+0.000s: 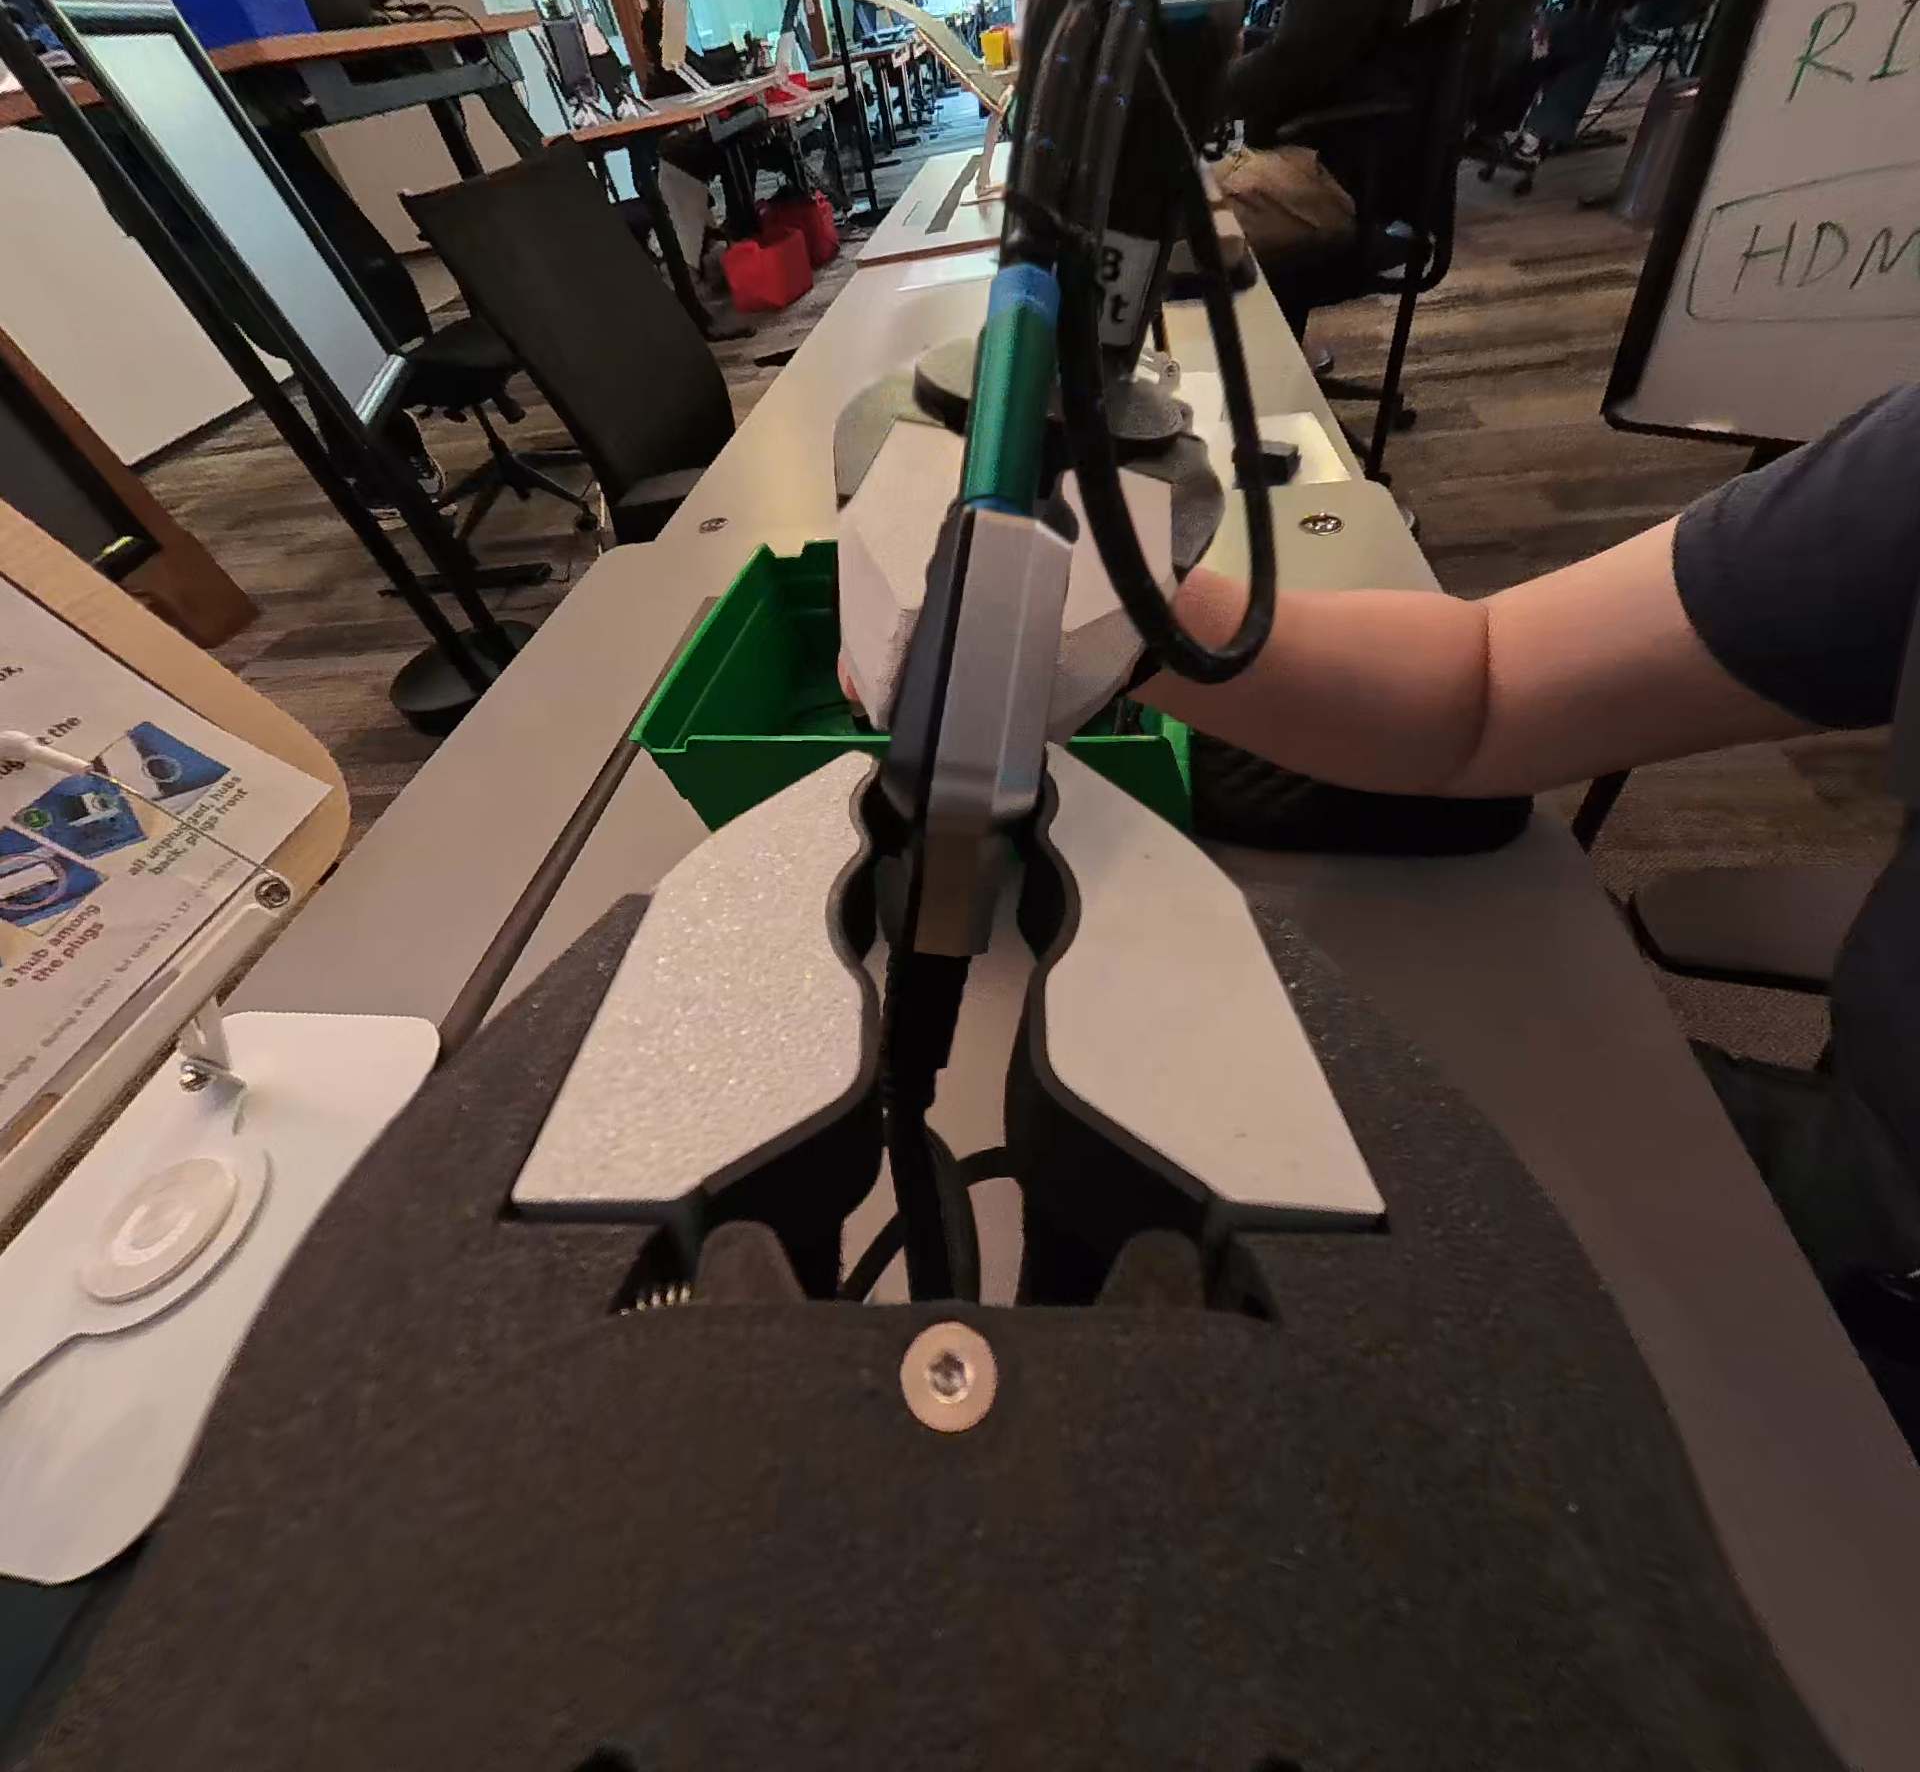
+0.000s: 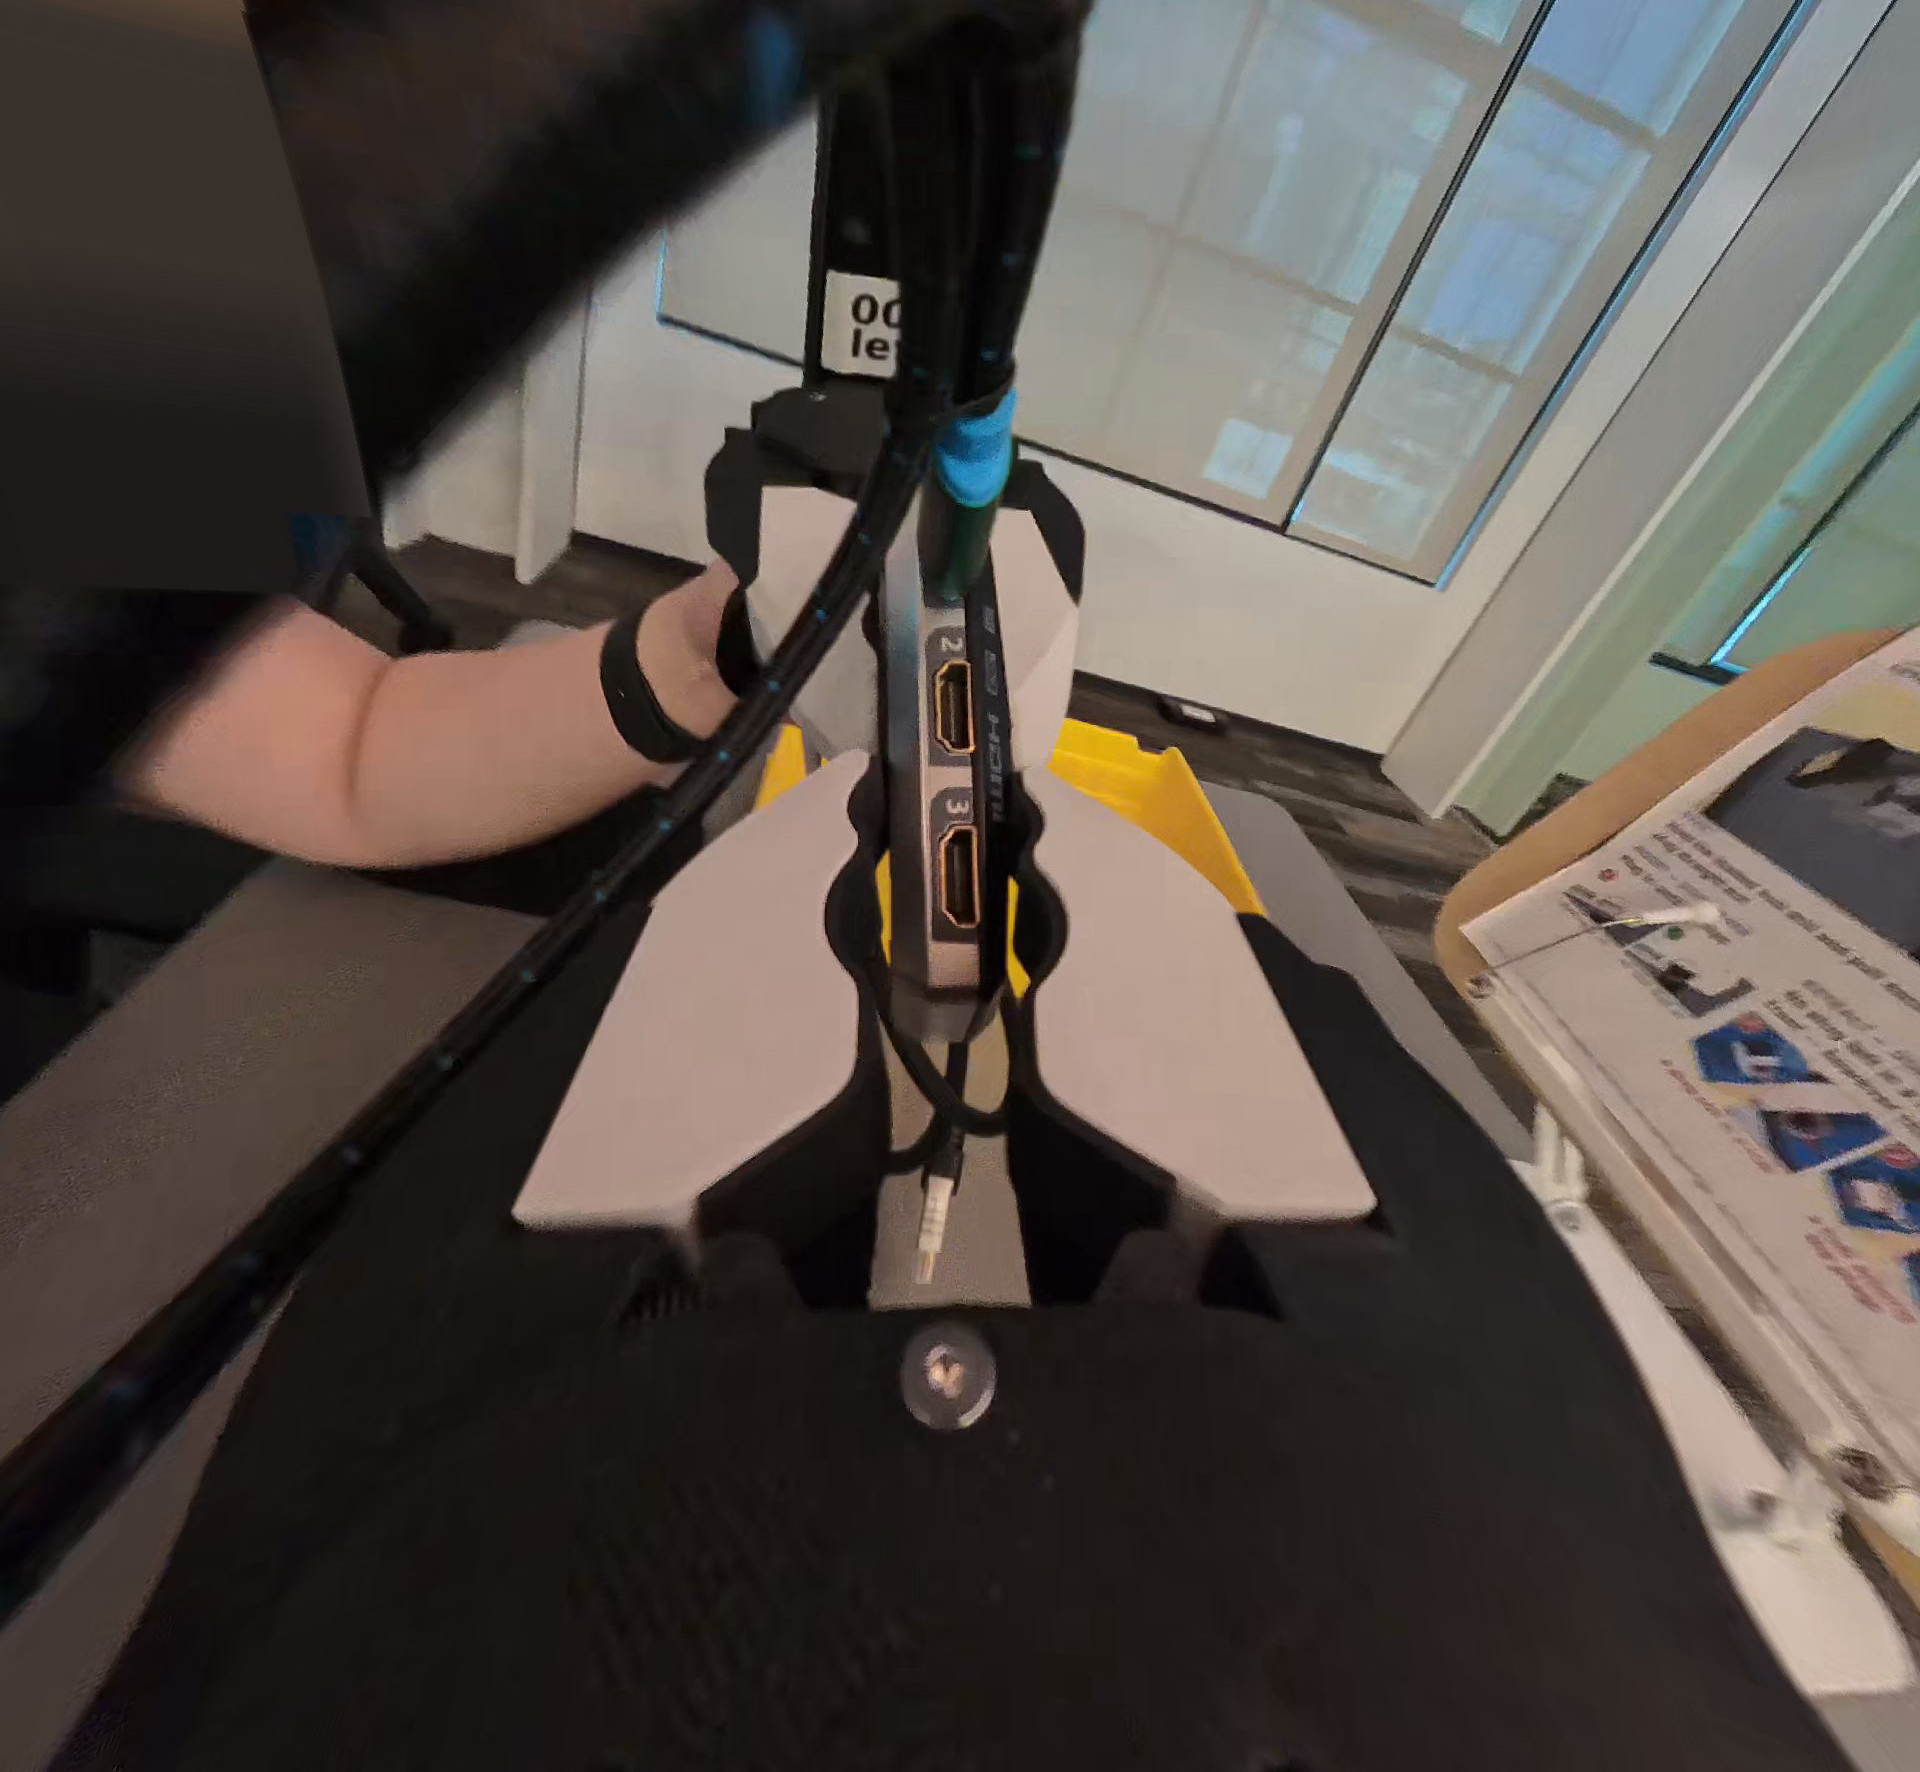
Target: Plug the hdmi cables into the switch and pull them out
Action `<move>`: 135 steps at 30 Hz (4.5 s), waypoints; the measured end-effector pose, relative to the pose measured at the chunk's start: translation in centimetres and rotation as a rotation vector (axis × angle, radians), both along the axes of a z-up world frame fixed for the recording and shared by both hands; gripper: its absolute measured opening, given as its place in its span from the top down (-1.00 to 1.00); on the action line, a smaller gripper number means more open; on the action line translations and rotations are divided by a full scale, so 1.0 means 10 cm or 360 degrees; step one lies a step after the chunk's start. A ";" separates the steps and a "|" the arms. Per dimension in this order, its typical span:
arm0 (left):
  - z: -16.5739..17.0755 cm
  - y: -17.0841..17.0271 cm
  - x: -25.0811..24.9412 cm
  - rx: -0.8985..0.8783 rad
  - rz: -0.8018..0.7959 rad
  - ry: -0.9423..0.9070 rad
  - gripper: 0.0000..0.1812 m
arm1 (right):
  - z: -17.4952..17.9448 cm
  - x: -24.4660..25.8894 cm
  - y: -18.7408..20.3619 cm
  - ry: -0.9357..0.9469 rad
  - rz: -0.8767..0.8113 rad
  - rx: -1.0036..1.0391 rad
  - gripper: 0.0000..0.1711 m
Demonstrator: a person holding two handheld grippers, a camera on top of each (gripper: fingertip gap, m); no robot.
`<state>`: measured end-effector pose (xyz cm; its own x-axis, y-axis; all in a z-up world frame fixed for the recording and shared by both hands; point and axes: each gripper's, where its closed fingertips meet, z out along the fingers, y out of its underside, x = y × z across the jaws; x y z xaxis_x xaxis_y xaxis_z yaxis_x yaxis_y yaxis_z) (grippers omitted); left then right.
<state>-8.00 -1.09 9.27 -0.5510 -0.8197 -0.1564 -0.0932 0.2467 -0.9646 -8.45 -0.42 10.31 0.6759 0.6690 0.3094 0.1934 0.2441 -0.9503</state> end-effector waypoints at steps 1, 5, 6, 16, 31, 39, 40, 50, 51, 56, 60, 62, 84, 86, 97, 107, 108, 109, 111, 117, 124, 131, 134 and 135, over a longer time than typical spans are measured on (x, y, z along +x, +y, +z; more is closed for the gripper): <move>0.01 -0.02 0.00 -0.0006 -0.0013 -0.0012 0.74 | 0.01 0.00 -0.02 -0.0051 -0.0019 0.0055 0.76; 0.04 -0.01 -0.06 -0.0069 -0.0016 0.0029 0.59 | 0.02 0.00 -0.03 -0.0447 -0.0263 0.0306 0.77; 0.06 0.02 -0.09 -0.0101 -0.0014 0.0046 0.50 | 0.00 0.02 -0.03 -0.0570 -0.0329 0.0358 0.78; -0.02 0.22 -0.05 -0.0388 0.0140 0.0235 0.12 | -0.01 0.17 0.03 -0.1166 -0.0757 0.0848 0.77; -0.08 0.00 -0.07 -0.0098 -0.0014 0.0086 0.41 | -0.03 -0.01 -0.10 -0.1383 -0.0620 0.1106 0.76; -0.03 -0.01 0.02 -0.0146 0.0018 -0.0008 0.47 | 0.01 0.07 -0.11 -0.1450 -0.0683 0.1126 0.75; -0.02 0.00 0.03 -0.0157 0.0028 -0.0014 0.47 | 0.02 0.08 -0.11 -0.1462 -0.0698 0.1138 0.75; 0.01 0.07 0.09 -0.0214 0.0105 -0.0072 0.47 | 0.07 0.18 -0.02 -0.1380 -0.0801 0.1103 0.59; 0.02 0.07 0.10 -0.0233 0.0105 -0.0074 0.47 | 0.08 0.19 -0.02 -0.1366 -0.0809 0.1102 0.56; 0.06 0.09 0.11 -0.0365 0.0084 -0.0096 0.48 | 0.08 0.27 0.02 -0.1379 -0.0866 0.1059 0.55; 0.10 0.09 0.11 -0.0451 0.0069 -0.0117 0.48 | 0.05 0.27 0.02 -0.1338 -0.0836 0.0981 0.72; 0.16 0.08 0.10 -0.0548 0.0049 -0.0157 0.48 | 0.09 0.25 0.01 -0.1272 -0.0837 0.0975 0.73; 0.27 -0.06 0.06 -0.0516 0.0075 -0.0419 0.41 | 0.16 0.16 -0.12 -0.1301 -0.0824 0.1316 0.73; 0.28 -0.06 0.06 -0.0526 0.0091 -0.0424 0.40 | 0.18 0.16 -0.12 -0.1298 -0.0849 0.1348 0.73; 0.24 0.04 0.13 -0.0498 0.0274 -0.0507 0.41 | 0.12 0.23 -0.01 -0.1270 -0.0888 0.1291 0.71; 0.32 0.08 0.07 -0.0222 0.0458 -0.0697 0.42 | 0.18 0.28 0.04 -0.1230 -0.1008 0.1319 0.58; 0.34 0.08 0.06 -0.0196 0.0469 -0.0720 0.42 | 0.19 0.29 0.03 -0.1227 -0.1011 0.1322 0.57; 0.35 0.08 0.04 -0.0169 0.0481 -0.0740 0.42 | 0.19 0.30 0.03 -0.1220 -0.1008 0.1316 0.57; 0.40 0.09 0.01 -0.0127 0.0510 -0.0791 0.42 | 0.21 0.33 0.03 -0.1202 -0.1018 0.1306 0.57; 0.52 0.09 -0.10 -0.0048 0.0551 -0.0914 0.43 | 0.15 0.31 0.06 -0.1204 -0.0993 0.1282 0.54; 0.51 0.18 -0.10 -0.0138 0.0555 -0.0871 0.66 | -0.04 0.29 0.17 -0.0969 -0.0805 0.0938 0.82; 0.40 0.31 -0.02 -0.0197 0.0551 -0.0759 0.68 | -0.22 0.36 0.32 -0.0649 -0.0626 0.0584 0.80; 0.46 0.29 -0.08 -0.0235 0.0512 -0.0798 0.73 | -0.09 0.41 0.26 -0.0485 -0.0594 0.0493 0.70; 0.48 0.28 -0.09 -0.0241 0.0497 -0.0809 0.73 | -0.08 0.38 0.23 -0.0430 -0.0527 0.0448 0.67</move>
